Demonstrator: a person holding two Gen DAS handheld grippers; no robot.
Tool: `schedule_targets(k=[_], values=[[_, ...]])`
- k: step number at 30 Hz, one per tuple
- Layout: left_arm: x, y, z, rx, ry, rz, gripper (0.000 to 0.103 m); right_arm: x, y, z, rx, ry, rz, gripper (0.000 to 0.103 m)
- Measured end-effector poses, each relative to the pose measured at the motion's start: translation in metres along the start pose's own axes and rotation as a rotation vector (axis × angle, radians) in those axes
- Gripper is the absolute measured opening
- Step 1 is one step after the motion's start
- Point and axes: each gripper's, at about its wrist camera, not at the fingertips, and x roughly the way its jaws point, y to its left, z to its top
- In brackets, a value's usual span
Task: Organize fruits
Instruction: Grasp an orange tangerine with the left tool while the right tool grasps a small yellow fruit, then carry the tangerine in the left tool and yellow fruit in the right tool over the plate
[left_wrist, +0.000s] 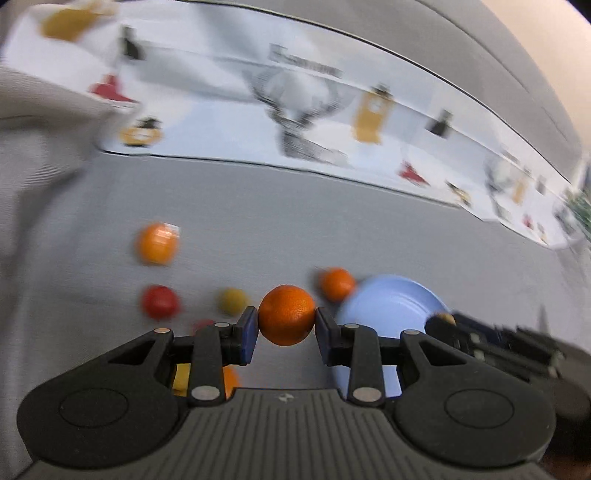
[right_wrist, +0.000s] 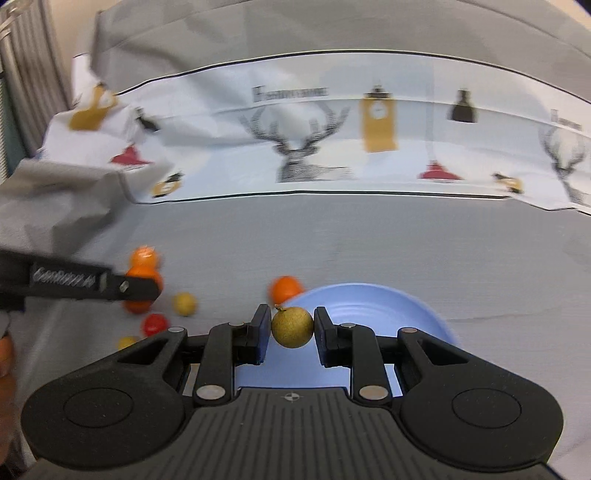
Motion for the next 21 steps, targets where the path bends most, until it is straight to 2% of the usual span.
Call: schedule_targets(k=[5, 7, 11, 21], values=[[0.008, -0.034, -0.01, 0.107, 0.033, -0.113, 0.037, -0.006, -0.038, -0.006, 0.061, 0.016, -0.067, 0.026], [0.012, -0.046, -0.015, 0.151, 0.049, -0.137, 0.037, -0.005, -0.047, -0.01, 0.073, 0.024, -0.084, 0.026], [0.022, -0.067, -0.026, 0.239, 0.077, -0.122, 0.037, 0.002, -0.056, -0.016, 0.103, 0.065, -0.1, 0.026], [0.046, -0.093, -0.043, 0.352, 0.152, -0.071, 0.037, 0.008, -0.044, -0.015, 0.071, 0.101, -0.119, 0.026]])
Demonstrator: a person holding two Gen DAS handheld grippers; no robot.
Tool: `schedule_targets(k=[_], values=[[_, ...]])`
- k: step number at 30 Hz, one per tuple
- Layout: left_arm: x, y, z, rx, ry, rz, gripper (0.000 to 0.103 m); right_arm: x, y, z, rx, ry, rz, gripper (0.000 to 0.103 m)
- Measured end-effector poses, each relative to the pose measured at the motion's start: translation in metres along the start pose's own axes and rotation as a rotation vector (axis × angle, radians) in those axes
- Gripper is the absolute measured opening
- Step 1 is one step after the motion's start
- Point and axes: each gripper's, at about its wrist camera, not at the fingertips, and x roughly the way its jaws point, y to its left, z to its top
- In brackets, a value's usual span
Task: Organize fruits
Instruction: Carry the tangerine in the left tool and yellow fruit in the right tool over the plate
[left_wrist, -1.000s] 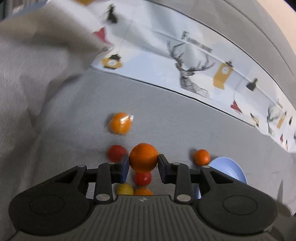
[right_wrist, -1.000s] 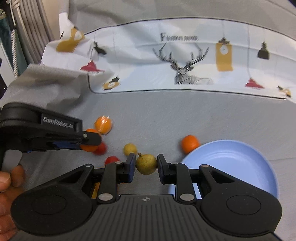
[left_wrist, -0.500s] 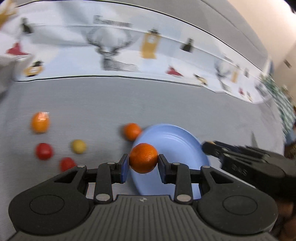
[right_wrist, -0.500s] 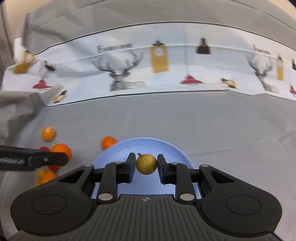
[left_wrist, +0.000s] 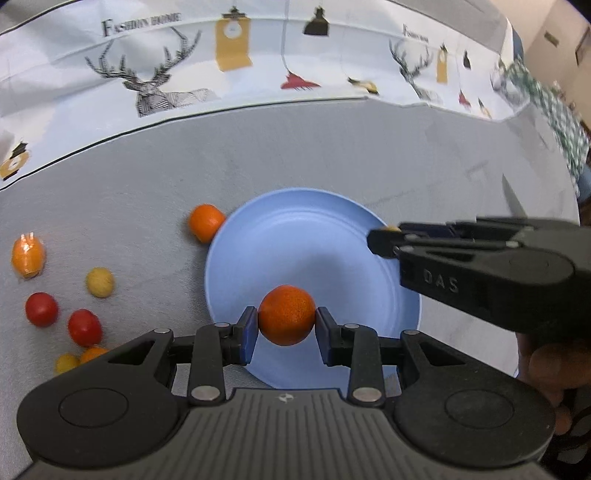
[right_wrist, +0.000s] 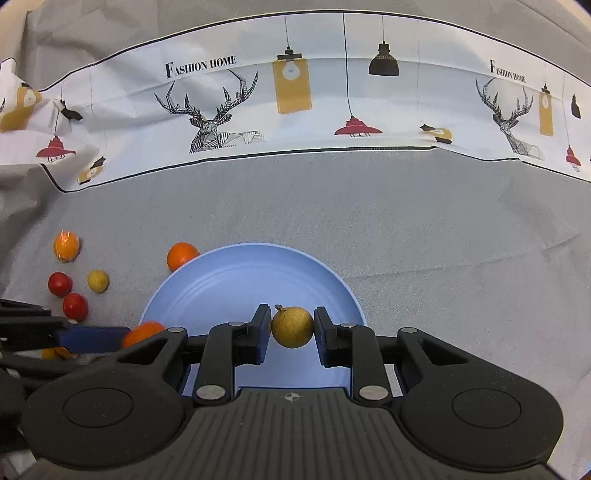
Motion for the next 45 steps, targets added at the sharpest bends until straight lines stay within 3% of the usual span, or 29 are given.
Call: schedule_targets(k=[14, 45], values=[[0.007, -0.009, -0.002, 0.049, 0.004, 0.05, 0.037, 0.007, -0.001, -0.001, 0.008, 0.03, -0.018, 0.026], [0.005, -0.015, -0.002, 0.056, -0.015, 0.043, 0.037, 0.009, 0.0, 0.0, 0.004, 0.035, -0.02, 0.026]])
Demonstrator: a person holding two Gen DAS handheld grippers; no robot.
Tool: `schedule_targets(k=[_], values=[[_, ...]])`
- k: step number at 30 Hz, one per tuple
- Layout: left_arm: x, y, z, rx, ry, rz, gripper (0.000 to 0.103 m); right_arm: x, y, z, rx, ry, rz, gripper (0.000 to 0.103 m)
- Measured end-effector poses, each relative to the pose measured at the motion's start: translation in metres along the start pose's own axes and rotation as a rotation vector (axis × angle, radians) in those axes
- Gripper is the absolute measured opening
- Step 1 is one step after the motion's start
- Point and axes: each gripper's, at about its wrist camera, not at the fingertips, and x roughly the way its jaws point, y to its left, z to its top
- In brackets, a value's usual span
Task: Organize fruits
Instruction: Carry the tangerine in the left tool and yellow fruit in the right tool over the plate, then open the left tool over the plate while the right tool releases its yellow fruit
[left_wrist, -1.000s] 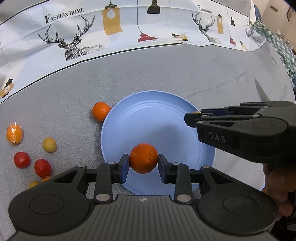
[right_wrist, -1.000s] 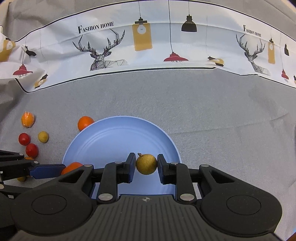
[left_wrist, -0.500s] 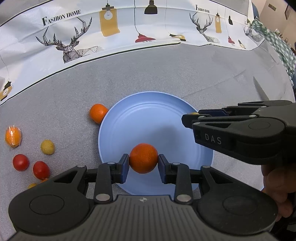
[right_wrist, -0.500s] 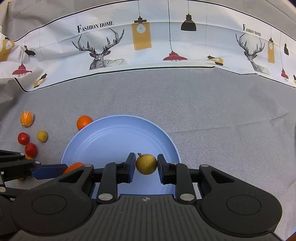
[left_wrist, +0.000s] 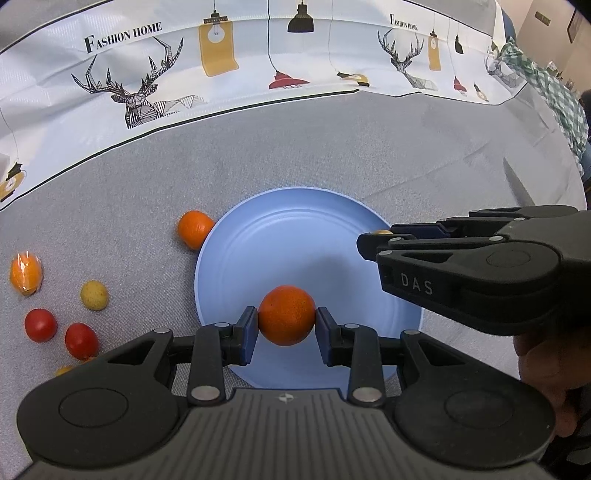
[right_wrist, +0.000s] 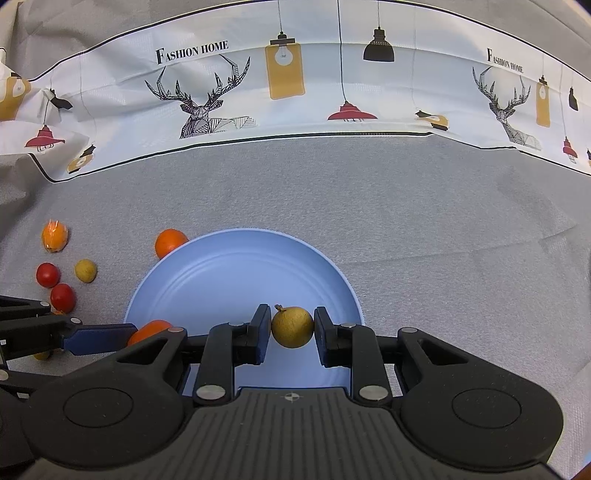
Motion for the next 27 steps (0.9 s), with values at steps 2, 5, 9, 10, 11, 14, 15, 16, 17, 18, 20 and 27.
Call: schedule_targets(k=[2, 5, 9, 10, 11, 14, 15, 16, 17, 18, 20, 27], values=[[-0.0004, -0.0002, 0.0002, -0.001, -0.001, 0.0, 0.037, 0.0004, 0.0001, -0.0002, 0.0, 0.001, 0.0, 0.026], [-0.0007, 0.0008, 0.0005, -0.005, -0.003, -0.001, 0.037, 0.0003, -0.0002, -0.0001, 0.001, 0.001, 0.001, 0.026], [-0.0011, 0.0008, 0.0006, -0.007, -0.005, -0.002, 0.037, 0.0005, 0.0004, -0.0005, 0.001, 0.001, 0.001, 0.026], [-0.001, 0.0009, 0.0005, -0.007, -0.005, -0.002, 0.037, 0.0006, 0.0008, -0.0007, 0.001, 0.002, 0.002, 0.026], [-0.0013, 0.001, 0.0006, -0.007, -0.006, -0.003, 0.037, 0.0013, 0.0016, -0.0013, 0.001, 0.002, 0.002, 0.026], [-0.0014, 0.0006, 0.0008, -0.008, -0.007, -0.003, 0.037, 0.0015, 0.002, -0.0016, 0.004, 0.004, 0.0, 0.027], [-0.0014, 0.0005, 0.0009, -0.008, -0.006, -0.003, 0.037, 0.0022, 0.0007, -0.0014, 0.005, 0.004, 0.0, 0.027], [-0.0013, 0.0005, 0.0009, -0.008, -0.006, -0.001, 0.039, 0.0021, 0.0006, -0.0015, 0.009, 0.003, -0.005, 0.027], [-0.0012, 0.0006, 0.0012, -0.009, -0.005, 0.001, 0.041, 0.0019, 0.0004, -0.0015, 0.012, 0.001, -0.012, 0.028], [-0.0016, 0.0008, 0.0014, -0.011, -0.006, 0.0, 0.047, 0.0019, -0.0003, -0.0012, 0.014, 0.0, -0.015, 0.029], [-0.003, 0.0016, 0.0018, -0.014, -0.016, 0.001, 0.051, 0.001, -0.0007, -0.001, 0.021, -0.007, -0.021, 0.046], [-0.006, 0.0078, 0.0024, -0.023, -0.027, 0.011, 0.049, -0.0011, 0.0001, 0.0, 0.023, -0.017, -0.032, 0.053]])
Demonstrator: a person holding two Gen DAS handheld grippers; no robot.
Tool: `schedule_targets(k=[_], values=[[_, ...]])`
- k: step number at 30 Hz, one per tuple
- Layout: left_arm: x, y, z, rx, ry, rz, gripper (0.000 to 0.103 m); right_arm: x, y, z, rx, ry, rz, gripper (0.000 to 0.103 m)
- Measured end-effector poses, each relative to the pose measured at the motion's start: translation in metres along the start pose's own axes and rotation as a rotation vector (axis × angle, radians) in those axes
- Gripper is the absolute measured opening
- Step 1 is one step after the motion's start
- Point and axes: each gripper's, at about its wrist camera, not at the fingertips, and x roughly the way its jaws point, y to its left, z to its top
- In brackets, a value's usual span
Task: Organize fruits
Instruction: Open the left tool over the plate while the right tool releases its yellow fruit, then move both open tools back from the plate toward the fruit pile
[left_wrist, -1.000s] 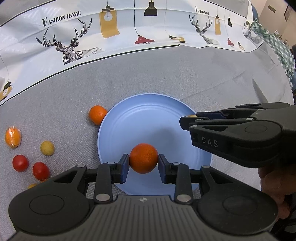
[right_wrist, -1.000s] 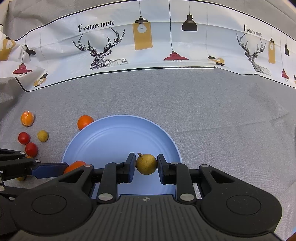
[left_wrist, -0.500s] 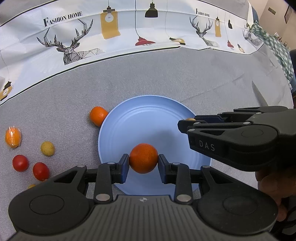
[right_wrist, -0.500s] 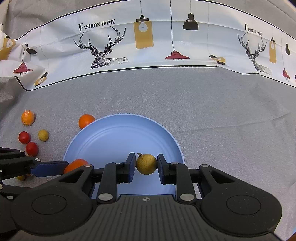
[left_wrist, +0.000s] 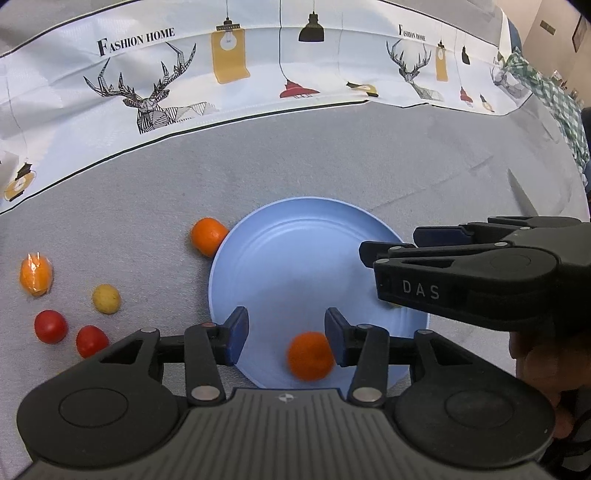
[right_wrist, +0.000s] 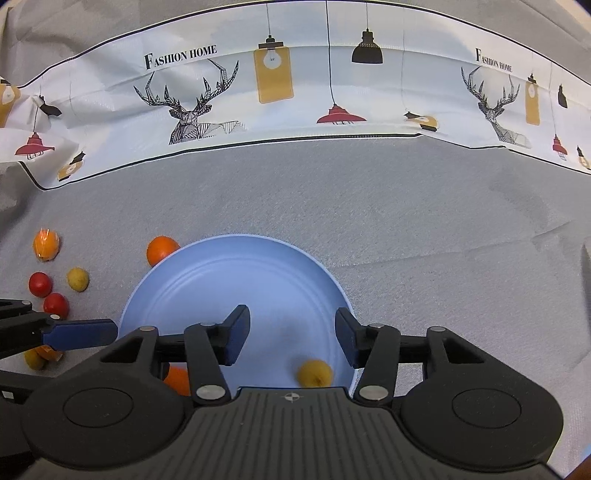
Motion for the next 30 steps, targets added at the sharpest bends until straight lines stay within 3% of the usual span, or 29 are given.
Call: schedule_targets(k=[12, 15, 20, 25, 30], values=[[-0.014, 0.017, 0.0, -0.026, -0.042, -0.011, 0.025, -0.006, 0.012, 0.007, 0.004, -0.054, -0.023, 0.053], [-0.018, 0.024, 0.0, -0.045, -0.052, -0.004, 0.024, -0.008, 0.016, 0.008, 0.004, -0.075, -0.022, 0.053], [-0.022, 0.031, 0.0, -0.052, -0.056, -0.002, 0.024, -0.013, 0.022, 0.012, 0.027, -0.108, 0.001, 0.035], [-0.026, 0.04, -0.002, -0.069, -0.066, -0.005, 0.024, -0.016, 0.032, 0.014, 0.022, -0.122, 0.031, 0.026], [-0.036, 0.065, -0.001, -0.145, -0.102, 0.006, 0.024, -0.02, 0.038, 0.017, 0.033, -0.129, 0.061, 0.026]])
